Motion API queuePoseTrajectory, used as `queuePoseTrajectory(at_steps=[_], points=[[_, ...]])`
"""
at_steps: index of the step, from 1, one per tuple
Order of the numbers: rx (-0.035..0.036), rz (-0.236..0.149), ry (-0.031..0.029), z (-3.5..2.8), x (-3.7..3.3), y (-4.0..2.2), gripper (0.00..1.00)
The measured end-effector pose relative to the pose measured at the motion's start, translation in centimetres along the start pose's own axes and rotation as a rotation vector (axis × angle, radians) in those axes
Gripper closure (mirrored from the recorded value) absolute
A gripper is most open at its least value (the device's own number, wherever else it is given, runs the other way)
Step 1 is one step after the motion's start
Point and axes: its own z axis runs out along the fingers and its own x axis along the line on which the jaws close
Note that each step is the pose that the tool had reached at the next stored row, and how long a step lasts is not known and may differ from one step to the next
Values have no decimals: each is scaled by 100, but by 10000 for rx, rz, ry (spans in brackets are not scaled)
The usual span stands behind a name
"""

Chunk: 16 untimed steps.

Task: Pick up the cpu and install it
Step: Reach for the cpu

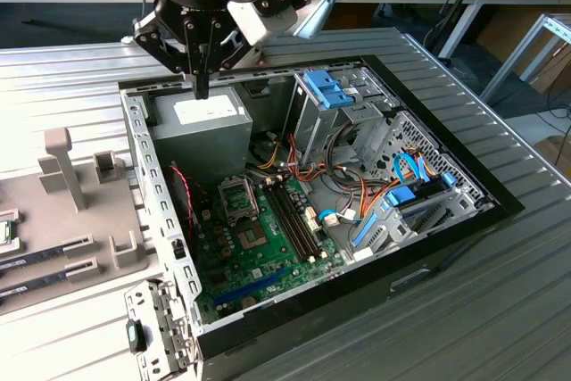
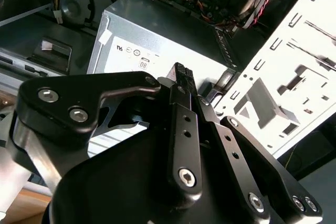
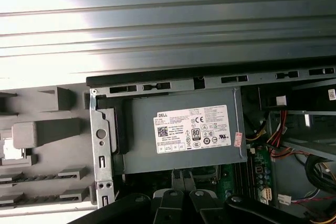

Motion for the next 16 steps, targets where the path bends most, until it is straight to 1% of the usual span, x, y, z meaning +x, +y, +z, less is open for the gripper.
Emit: queuePoseTrajectory(at_steps=[16], points=[[1, 0, 0, -5, 162, -12, 90]])
